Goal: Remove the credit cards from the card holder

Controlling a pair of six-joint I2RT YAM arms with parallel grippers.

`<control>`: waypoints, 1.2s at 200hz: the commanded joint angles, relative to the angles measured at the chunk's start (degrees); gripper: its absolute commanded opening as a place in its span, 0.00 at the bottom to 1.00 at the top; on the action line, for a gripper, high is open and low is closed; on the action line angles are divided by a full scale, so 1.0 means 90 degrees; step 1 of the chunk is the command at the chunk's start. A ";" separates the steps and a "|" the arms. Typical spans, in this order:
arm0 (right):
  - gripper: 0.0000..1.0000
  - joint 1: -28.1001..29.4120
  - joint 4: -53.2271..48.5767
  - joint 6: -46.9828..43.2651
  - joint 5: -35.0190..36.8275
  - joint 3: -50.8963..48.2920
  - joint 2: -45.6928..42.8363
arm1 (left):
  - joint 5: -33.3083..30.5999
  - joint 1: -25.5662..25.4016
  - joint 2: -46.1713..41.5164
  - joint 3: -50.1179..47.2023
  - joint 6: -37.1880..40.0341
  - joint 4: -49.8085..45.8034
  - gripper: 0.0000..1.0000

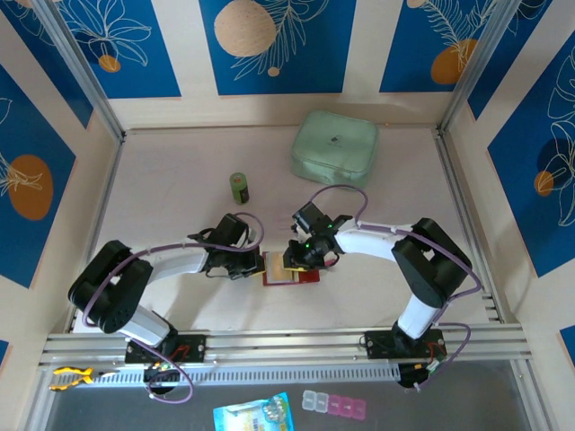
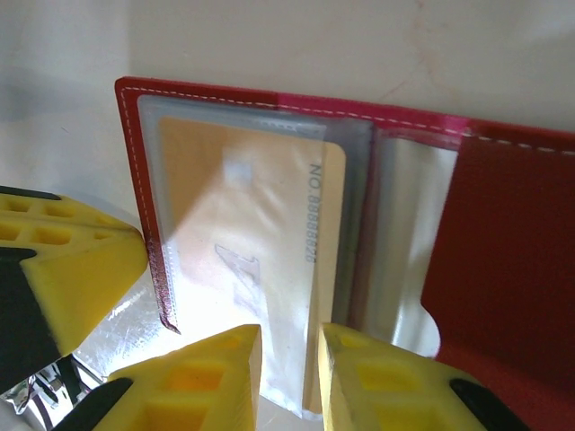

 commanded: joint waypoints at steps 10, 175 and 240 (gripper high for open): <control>0.25 0.0009 -0.0287 -0.0148 0.0130 0.0108 -0.0181 | -0.0046 -0.0055 -0.0070 0.0145 0.0102 -0.0167 0.05; 0.25 0.0004 -0.0357 -0.0015 0.0184 0.0117 -0.0475 | -0.0656 -0.0198 -0.0025 0.0075 0.0429 -0.0862 0.04; 0.25 0.0008 -0.0161 0.0086 -0.0050 0.0132 -0.0406 | -0.0708 -0.0199 -0.0186 0.0196 0.0471 -0.0949 0.04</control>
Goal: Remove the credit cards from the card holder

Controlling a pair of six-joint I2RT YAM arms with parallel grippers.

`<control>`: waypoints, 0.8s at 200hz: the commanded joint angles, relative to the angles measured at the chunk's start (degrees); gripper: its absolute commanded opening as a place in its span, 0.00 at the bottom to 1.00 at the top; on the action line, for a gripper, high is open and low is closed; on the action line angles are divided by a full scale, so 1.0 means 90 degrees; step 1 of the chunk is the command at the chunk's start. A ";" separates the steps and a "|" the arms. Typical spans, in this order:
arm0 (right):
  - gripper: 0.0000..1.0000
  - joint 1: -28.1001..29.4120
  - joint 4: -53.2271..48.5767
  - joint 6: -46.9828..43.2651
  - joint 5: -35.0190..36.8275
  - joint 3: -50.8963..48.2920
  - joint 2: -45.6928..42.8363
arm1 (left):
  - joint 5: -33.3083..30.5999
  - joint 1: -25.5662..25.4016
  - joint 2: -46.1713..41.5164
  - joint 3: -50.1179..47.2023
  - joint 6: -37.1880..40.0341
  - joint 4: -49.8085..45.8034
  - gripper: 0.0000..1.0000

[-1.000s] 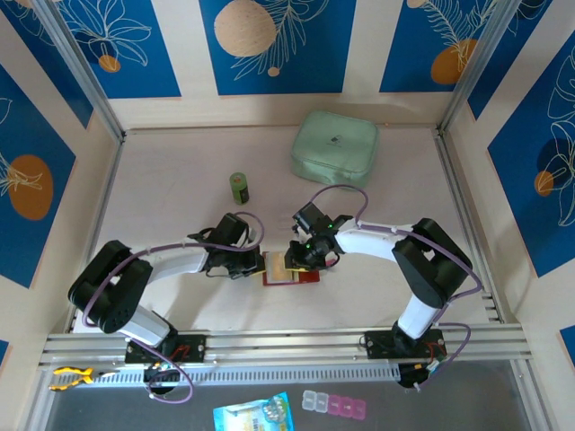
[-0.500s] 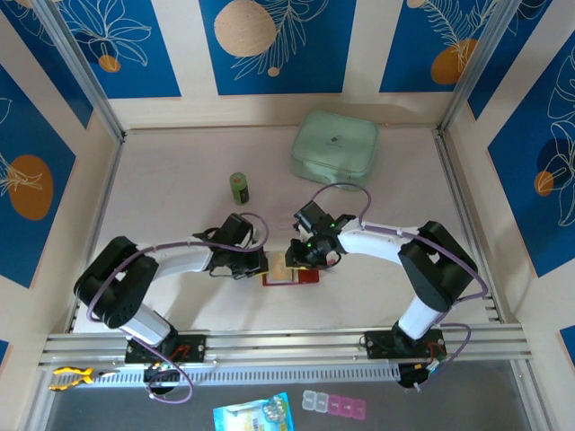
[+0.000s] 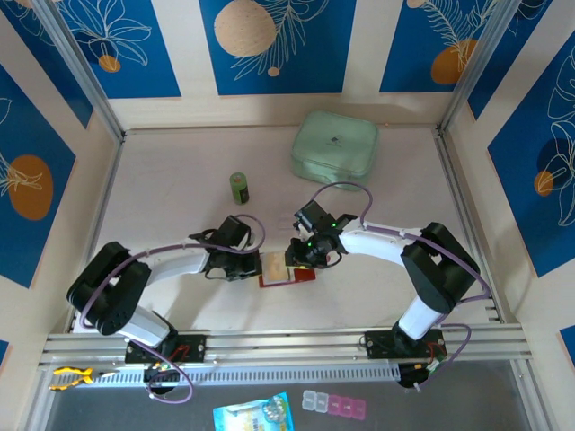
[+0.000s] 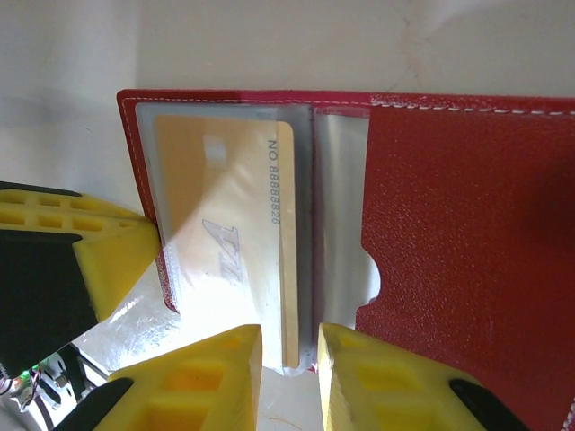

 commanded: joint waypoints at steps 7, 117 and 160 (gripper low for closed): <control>0.25 0.0009 0.0030 0.0076 -0.0216 0.0144 -0.0062 | -0.0277 -0.0031 -0.0068 0.0158 0.0191 -0.0415 0.04; 0.25 -0.0054 0.0071 0.0047 -0.0471 0.0254 -0.0058 | -0.0283 -0.0004 -0.0324 0.0592 0.0292 -0.0613 0.05; 0.27 -0.0149 0.0545 0.0187 -0.0808 0.0041 0.0005 | 0.0161 -0.0008 -0.0052 0.0659 0.0156 -0.0157 0.12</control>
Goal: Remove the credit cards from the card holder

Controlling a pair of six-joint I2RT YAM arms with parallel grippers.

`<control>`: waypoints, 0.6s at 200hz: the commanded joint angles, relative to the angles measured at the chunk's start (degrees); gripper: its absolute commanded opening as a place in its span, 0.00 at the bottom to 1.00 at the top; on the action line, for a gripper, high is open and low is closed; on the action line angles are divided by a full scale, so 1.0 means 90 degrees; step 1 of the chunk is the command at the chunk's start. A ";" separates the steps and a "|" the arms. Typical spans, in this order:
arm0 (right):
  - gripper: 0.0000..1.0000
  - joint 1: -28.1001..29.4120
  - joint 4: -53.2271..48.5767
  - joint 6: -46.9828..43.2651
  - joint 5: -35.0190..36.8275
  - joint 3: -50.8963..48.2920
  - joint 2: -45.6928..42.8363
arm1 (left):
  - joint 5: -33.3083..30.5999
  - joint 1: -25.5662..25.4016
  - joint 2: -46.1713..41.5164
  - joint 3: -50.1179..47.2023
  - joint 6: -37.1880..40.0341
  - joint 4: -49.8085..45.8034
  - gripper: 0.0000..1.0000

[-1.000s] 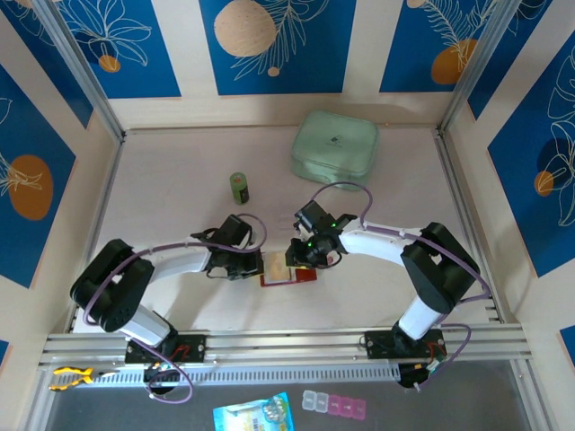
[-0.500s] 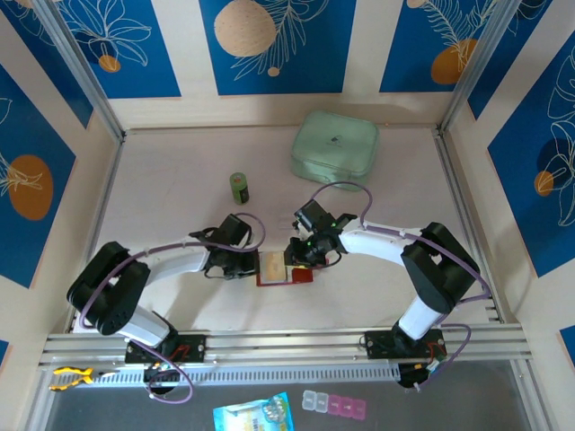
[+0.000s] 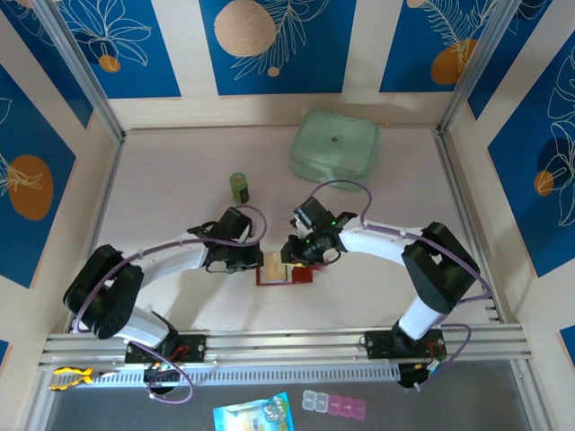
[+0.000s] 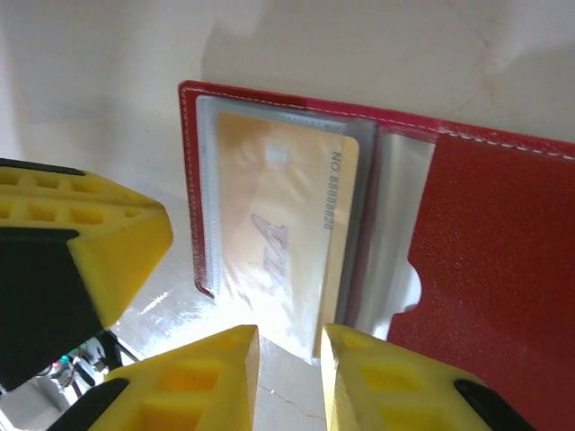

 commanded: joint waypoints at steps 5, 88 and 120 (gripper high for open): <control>0.27 -0.0110 0.0401 0.0168 -0.0472 -0.0108 0.0026 | 0.0393 -0.0002 0.0157 0.0106 -0.0112 0.0285 0.12; 0.27 -0.0135 0.0603 0.0218 -0.0608 -0.0119 0.0369 | 0.0155 -0.0004 0.0546 -0.0059 0.0000 0.0195 0.08; 0.27 -0.0135 0.0683 0.0225 -0.0687 -0.0156 0.0526 | 0.0127 -0.0002 0.0541 -0.0163 -0.0049 0.0215 0.07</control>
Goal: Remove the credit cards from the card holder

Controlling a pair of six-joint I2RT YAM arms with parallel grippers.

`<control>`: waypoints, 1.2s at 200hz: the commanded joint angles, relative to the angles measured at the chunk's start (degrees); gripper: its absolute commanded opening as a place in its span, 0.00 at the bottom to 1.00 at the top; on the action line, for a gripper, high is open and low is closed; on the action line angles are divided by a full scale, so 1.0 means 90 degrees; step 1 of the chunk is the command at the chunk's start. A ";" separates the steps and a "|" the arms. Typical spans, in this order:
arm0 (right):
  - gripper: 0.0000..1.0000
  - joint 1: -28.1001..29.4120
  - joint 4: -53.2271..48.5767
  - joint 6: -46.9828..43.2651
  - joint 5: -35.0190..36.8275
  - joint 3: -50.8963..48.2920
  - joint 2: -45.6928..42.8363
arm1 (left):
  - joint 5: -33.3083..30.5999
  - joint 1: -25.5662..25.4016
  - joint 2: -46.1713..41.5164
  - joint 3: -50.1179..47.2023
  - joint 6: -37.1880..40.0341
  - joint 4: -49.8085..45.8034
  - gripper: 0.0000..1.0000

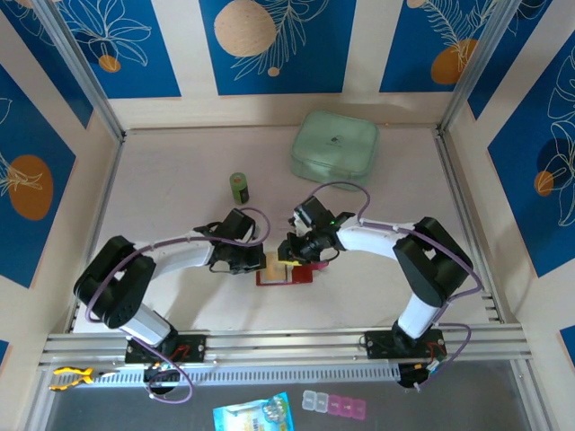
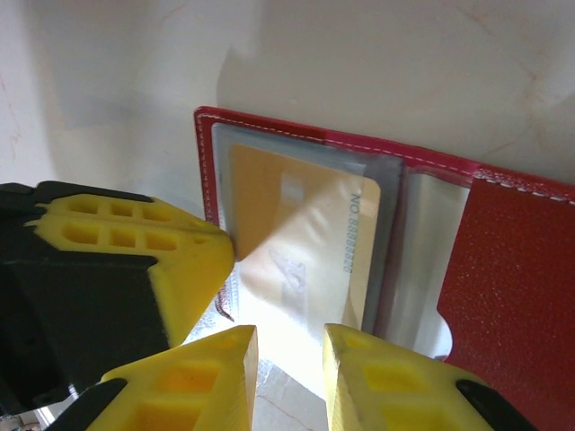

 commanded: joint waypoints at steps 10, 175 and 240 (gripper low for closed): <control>0.27 -0.0019 0.0178 0.0057 -0.0280 -0.0122 0.0171 | -0.0116 -0.0006 0.0029 -0.0169 0.0019 -0.0019 0.07; 0.26 0.0108 -0.0386 -0.0117 0.0391 0.0023 0.0271 | -0.0092 -0.0003 0.0000 -0.0218 0.0019 -0.0051 0.07; 0.26 0.0118 -0.0662 -0.0262 0.0688 0.0102 0.0022 | -0.0081 -0.0005 0.0019 -0.0237 0.0009 -0.0022 0.07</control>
